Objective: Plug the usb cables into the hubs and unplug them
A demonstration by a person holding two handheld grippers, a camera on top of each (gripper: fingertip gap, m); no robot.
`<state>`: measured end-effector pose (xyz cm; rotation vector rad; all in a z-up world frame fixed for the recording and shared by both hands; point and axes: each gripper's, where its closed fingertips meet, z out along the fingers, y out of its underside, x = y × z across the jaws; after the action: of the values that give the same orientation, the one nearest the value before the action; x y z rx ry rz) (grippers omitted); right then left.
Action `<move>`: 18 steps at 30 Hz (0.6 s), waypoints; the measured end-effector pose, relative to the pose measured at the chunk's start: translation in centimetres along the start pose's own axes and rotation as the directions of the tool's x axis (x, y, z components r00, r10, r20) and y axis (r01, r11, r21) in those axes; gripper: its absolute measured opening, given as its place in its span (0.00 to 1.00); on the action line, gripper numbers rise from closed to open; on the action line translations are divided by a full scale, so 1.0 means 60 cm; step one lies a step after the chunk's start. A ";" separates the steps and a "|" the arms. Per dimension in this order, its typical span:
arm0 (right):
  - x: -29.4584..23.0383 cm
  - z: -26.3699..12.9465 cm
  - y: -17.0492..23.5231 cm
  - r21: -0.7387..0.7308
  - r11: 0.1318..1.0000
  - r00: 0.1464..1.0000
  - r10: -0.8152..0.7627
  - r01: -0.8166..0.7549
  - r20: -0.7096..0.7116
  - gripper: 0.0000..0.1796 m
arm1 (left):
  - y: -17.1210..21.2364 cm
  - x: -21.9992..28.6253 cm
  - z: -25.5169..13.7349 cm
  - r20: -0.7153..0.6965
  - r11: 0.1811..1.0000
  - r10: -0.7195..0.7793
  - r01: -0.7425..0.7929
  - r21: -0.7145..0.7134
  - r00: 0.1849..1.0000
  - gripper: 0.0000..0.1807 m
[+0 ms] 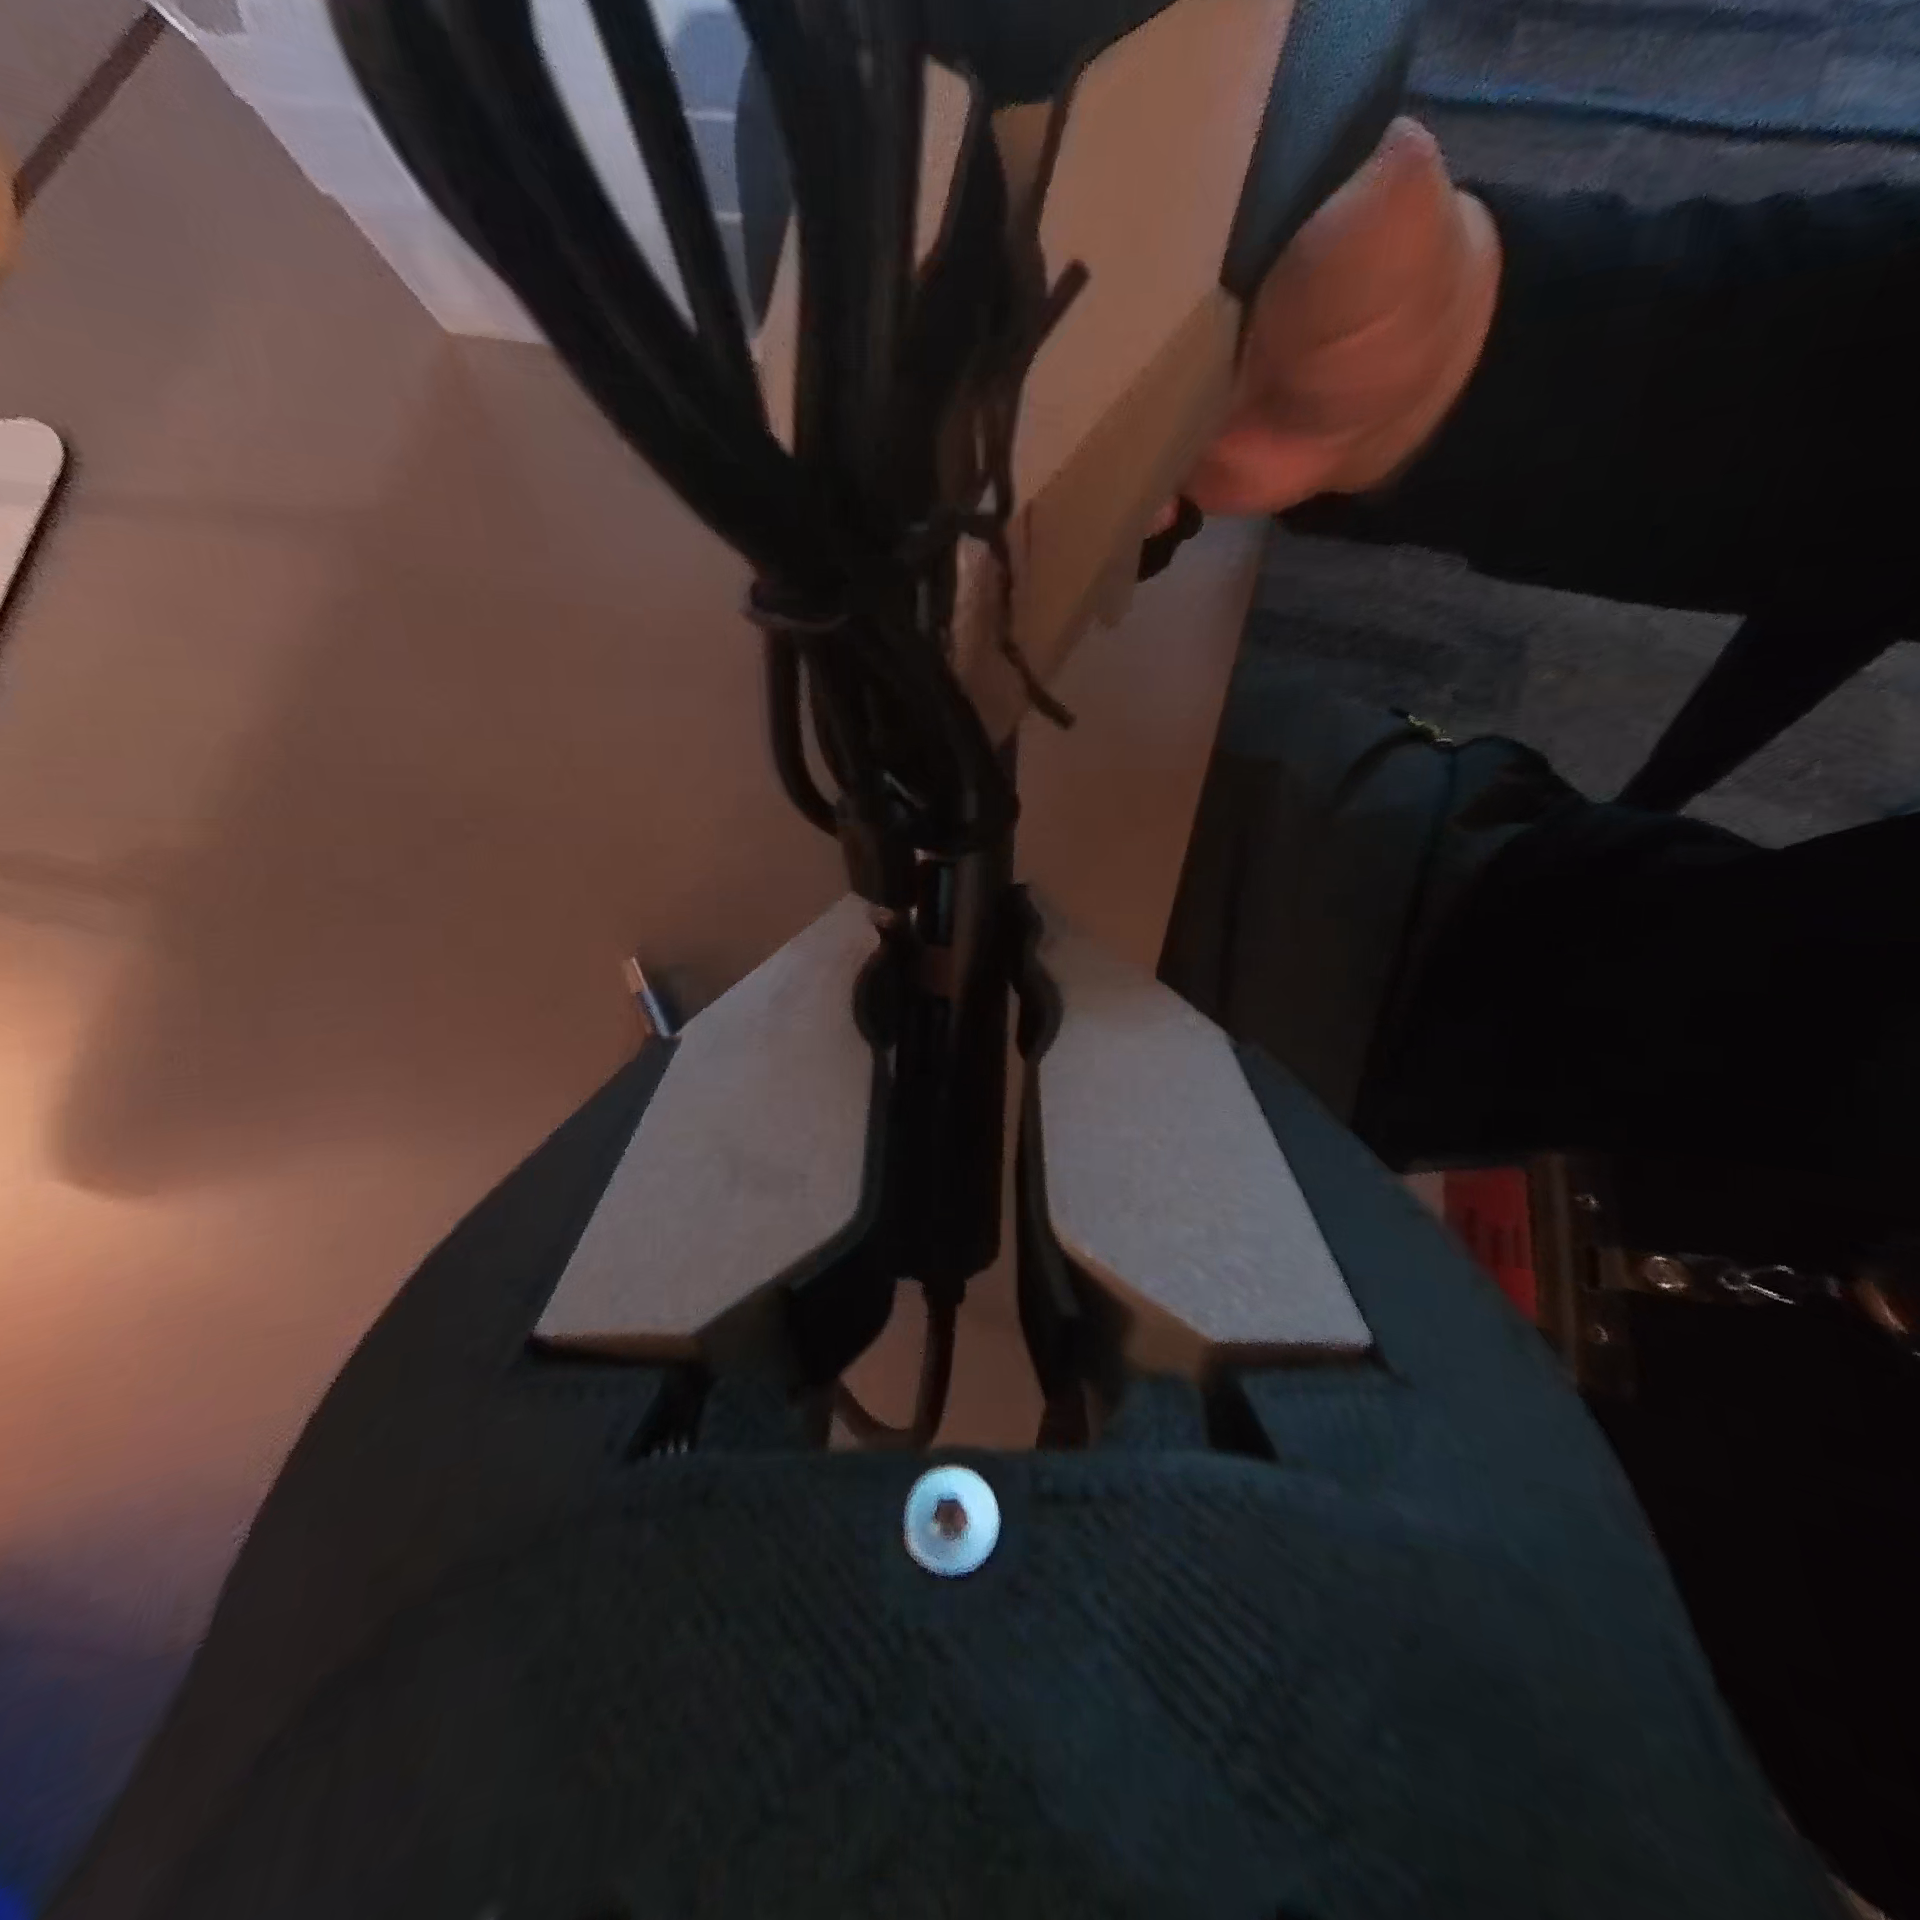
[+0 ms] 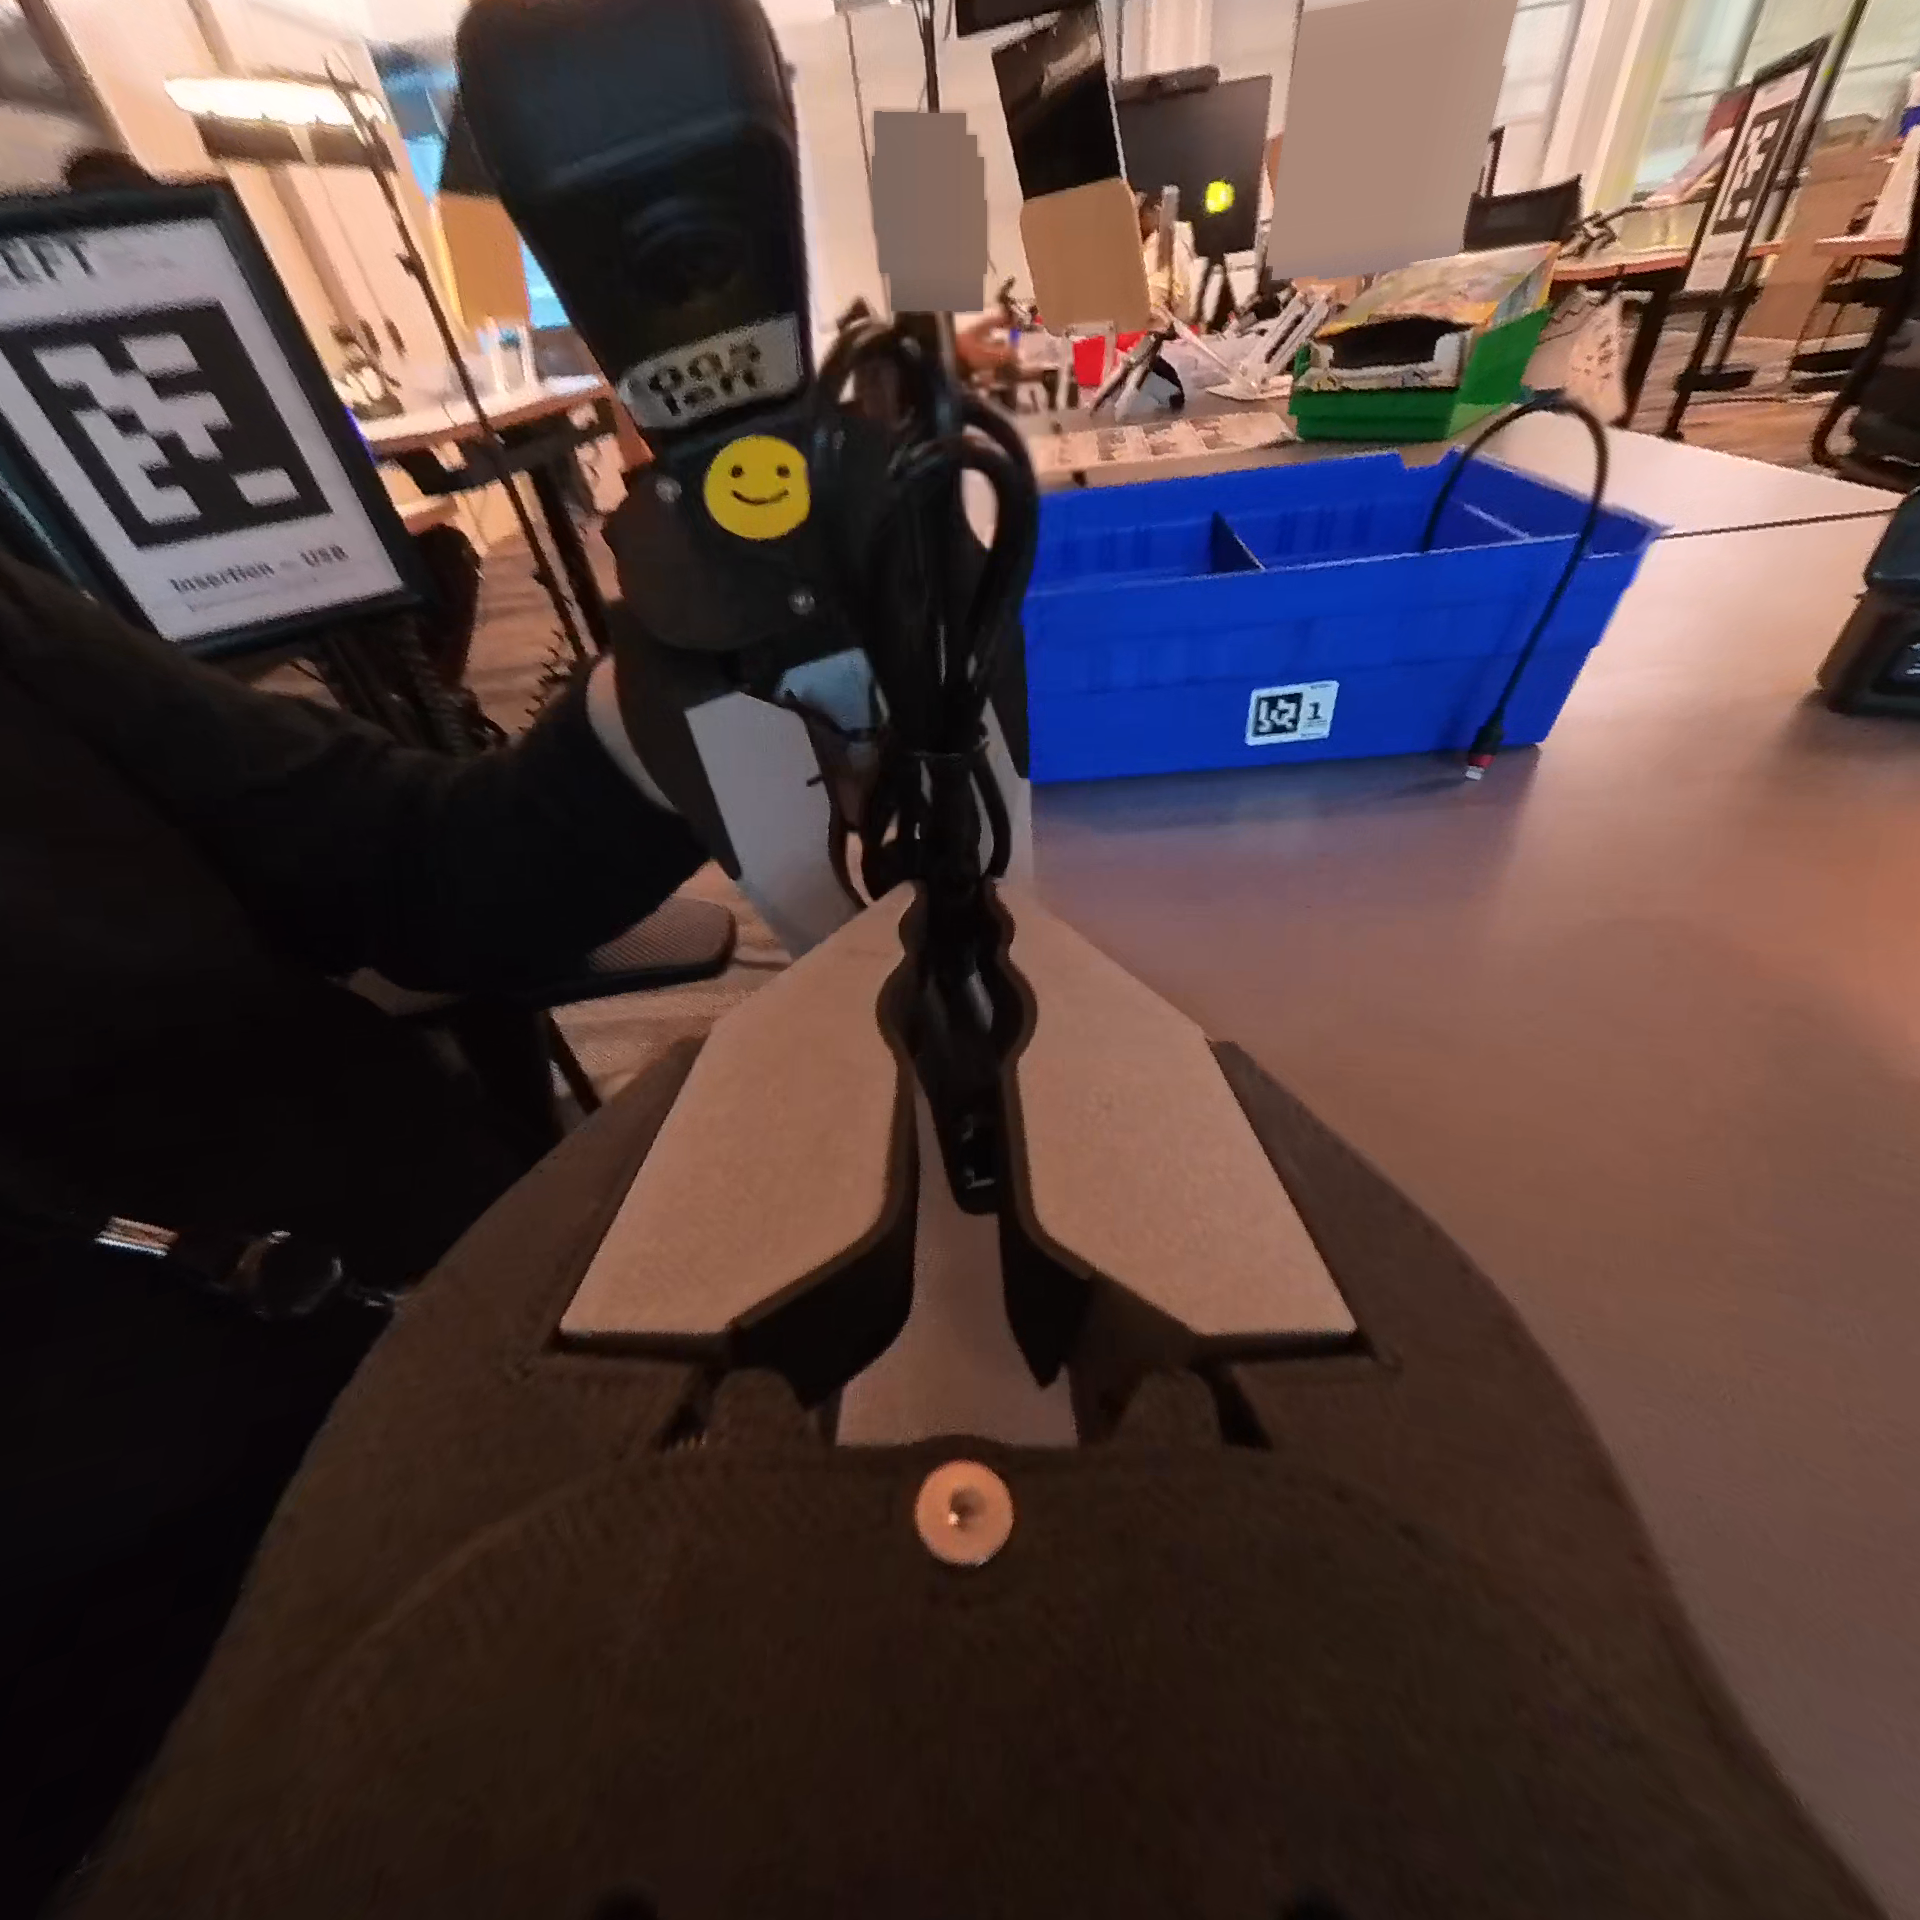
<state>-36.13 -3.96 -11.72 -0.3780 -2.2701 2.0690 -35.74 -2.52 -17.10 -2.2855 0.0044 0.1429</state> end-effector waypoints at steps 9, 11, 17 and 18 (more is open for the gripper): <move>-0.012 -0.011 0.012 -0.167 0.978 0.990 -0.133 0.123 -0.051 0.03 | -0.001 0.003 -0.011 0.032 0.999 0.039 -0.038 -0.028 0.999 0.09; -0.011 -0.013 0.019 -0.224 0.959 0.977 -0.197 0.174 -0.081 0.03 | 0.001 0.005 -0.006 0.025 0.998 0.044 -0.043 -0.035 0.999 0.09; -0.008 -0.015 0.045 -0.377 0.897 0.950 -0.290 0.229 -0.113 0.04 | 0.017 0.004 0.008 0.054 0.991 0.096 -0.091 -0.102 0.994 0.09; -0.007 -0.014 0.047 -0.380 0.897 0.952 -0.286 0.224 -0.113 0.04 | 0.018 0.004 0.009 0.058 0.990 0.102 -0.095 -0.109 0.993 0.09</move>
<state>-35.13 -3.01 -14.34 -0.2356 -2.4409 1.4379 -35.62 -2.81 -18.27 -2.3862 0.0786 0.2727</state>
